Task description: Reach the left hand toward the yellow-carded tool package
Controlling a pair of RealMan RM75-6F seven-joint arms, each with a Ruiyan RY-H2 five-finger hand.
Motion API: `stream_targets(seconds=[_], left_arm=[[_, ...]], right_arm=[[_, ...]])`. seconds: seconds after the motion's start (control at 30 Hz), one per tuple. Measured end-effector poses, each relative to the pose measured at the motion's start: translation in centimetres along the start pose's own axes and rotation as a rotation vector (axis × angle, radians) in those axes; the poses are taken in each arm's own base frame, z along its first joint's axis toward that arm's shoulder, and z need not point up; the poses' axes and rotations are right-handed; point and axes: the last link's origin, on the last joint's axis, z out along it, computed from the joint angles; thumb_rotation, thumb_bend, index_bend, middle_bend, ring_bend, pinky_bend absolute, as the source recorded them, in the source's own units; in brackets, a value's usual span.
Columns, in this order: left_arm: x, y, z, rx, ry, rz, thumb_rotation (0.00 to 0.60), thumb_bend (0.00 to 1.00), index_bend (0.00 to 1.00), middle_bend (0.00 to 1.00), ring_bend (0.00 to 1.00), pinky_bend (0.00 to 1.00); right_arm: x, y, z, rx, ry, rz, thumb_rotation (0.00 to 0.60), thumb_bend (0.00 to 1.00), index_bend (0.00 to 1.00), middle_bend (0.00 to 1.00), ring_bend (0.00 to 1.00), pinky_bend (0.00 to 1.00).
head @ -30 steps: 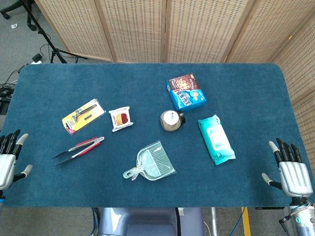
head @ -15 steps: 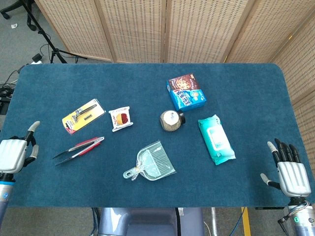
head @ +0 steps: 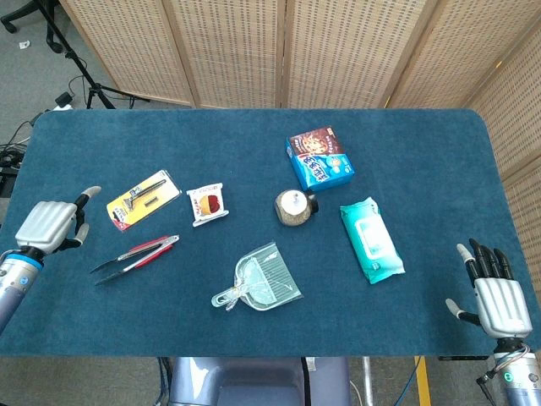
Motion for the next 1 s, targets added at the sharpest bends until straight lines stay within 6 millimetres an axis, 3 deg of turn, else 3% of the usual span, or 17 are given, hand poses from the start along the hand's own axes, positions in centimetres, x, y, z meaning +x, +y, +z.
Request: stream_targets(seconds=[0.27, 0.47, 1.0], left_arm=[[1.4, 1.3, 3.6, 0.022, -0.17, -0.041, 0.6, 0.54, 0.0, 0.77, 0.87, 0.68], [1.0, 1.2, 5.9, 0.061, -0.224, -0.037, 0.6, 0.54, 0.0, 0.77, 0.87, 0.68], [-1.3, 0.4, 8.6, 0.127, -0.336, -0.031, 0.6, 0.54, 0.0, 0.77, 0.87, 0.68]], right_arm=[[0.0, 0.0, 0.0, 0.006, -0.003, 0.008, 0.6, 0.26, 0.02, 0.0, 0.0, 0.0], [0.2, 0.2, 0.0, 0.003, 0.003, 0.016, 0.6, 0.26, 0.02, 0.0, 0.0, 0.0], [0.1, 0.4, 0.3, -0.004, -0.004, 0.018, 0.6, 0.26, 0.02, 0.0, 0.0, 0.0]])
